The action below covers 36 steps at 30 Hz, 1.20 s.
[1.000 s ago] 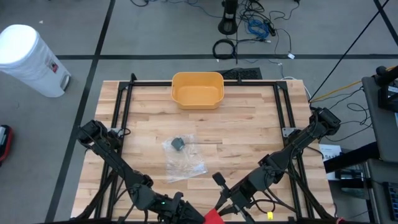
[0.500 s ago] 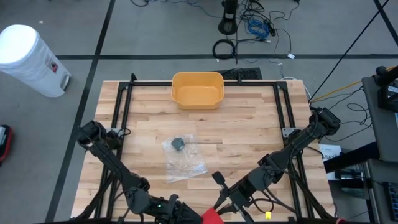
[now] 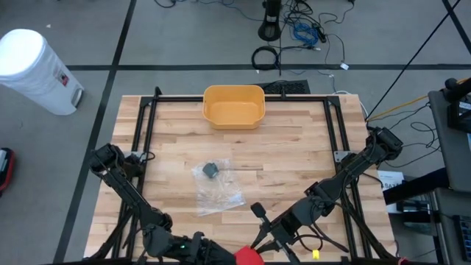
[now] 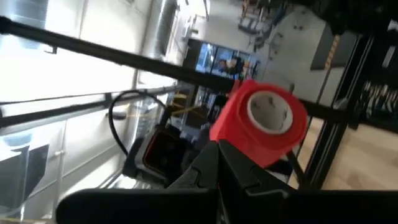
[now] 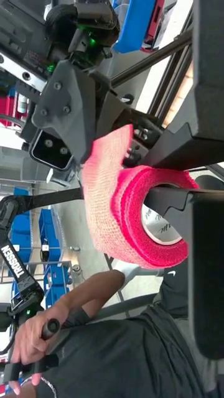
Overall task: Roll bandage
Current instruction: Roll the red bandage
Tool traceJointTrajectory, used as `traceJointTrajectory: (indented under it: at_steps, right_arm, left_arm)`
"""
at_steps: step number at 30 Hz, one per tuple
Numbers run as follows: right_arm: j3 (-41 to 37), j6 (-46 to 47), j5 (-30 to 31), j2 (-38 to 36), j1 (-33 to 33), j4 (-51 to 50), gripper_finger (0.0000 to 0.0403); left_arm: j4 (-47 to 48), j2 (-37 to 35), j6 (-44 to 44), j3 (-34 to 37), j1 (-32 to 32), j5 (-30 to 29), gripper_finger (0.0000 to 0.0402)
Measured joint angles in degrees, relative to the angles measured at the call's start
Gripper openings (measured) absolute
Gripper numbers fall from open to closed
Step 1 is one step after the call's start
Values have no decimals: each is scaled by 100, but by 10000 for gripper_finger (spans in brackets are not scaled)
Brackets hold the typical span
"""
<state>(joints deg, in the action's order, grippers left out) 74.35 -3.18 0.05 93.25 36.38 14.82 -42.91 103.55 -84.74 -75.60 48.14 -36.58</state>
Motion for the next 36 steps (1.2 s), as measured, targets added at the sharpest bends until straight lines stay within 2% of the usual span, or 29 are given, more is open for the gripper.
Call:
traceJointTrajectory:
  at_steps: [7, 12, 25, 29, 36]
  right_arm:
    - [0, 0, -2, 0, 0, 29, 29]
    - [0, 0, 0, 0, 2, 34, 29]
    - [0, -46, -2, 0, 4, 69, 29]
    - [0, -48, -7, 0, 7, 69, 29]
    - [2, -50, -45, -2, 15, 86, 29]
  left_arm:
    - [34, 1, -39, -1, -2, -177, 1]
    - [34, 1, -154, 0, -2, -518, 1]
    - [345, 8, 34, -1, 1, -714, 2]
    - [491, 8, 24, -4, 46, -720, 18]
    - [593, 8, -132, -4, 230, -758, 73]
